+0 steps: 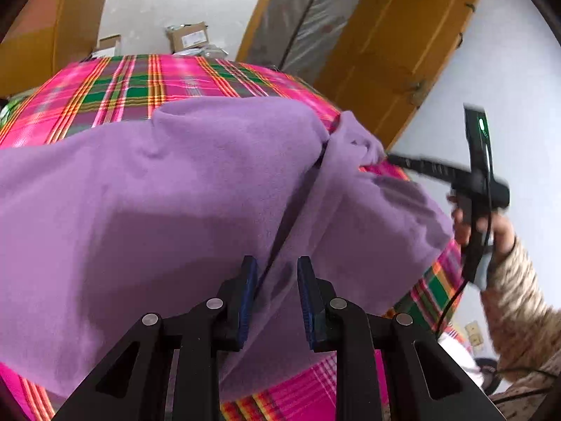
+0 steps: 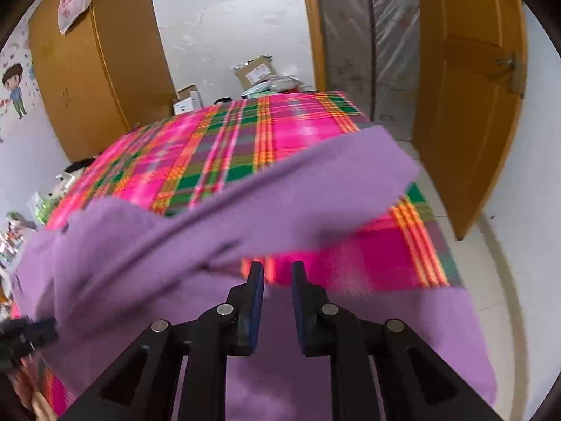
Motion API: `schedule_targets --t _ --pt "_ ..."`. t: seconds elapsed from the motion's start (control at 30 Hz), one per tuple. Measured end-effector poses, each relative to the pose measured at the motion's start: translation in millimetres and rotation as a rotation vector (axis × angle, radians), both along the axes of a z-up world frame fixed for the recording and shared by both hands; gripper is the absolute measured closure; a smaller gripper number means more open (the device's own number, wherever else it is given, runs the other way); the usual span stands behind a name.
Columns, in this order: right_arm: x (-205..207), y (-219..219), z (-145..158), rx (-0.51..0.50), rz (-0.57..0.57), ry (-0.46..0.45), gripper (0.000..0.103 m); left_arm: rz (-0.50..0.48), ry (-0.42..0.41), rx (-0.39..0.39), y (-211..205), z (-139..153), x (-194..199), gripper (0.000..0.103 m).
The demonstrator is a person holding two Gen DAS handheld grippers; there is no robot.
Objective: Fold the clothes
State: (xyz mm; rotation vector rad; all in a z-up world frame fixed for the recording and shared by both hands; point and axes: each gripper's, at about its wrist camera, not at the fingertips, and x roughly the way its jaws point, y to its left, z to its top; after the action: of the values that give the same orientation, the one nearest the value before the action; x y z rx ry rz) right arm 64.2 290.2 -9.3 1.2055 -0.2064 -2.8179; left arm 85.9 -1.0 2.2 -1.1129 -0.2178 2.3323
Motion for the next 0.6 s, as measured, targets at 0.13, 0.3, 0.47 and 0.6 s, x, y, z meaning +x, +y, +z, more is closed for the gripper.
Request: schedule_targets --t 0.13,0.3,0.47,0.6 --pt "-28 -7 6 -0.049 0.03 -0.014 0.079 -0.007 0.003 -0.022 4 -2 -6 0.079" --pt "-74 -12 3 -0.094 0.042 -0.065 0.073 -0.016 0.009 -0.032 5 -3 -7 0.079" --pt "-114 -8 -2 -0.147 0.003 -0.107 0.072 -0.027 0.014 -0.027 3 -4 -7 0.079" --pt "-136 -10 -7 -0.111 -0.047 -0.15 0.072 -0.035 0.016 -0.018 1 -5 -8 0.079"
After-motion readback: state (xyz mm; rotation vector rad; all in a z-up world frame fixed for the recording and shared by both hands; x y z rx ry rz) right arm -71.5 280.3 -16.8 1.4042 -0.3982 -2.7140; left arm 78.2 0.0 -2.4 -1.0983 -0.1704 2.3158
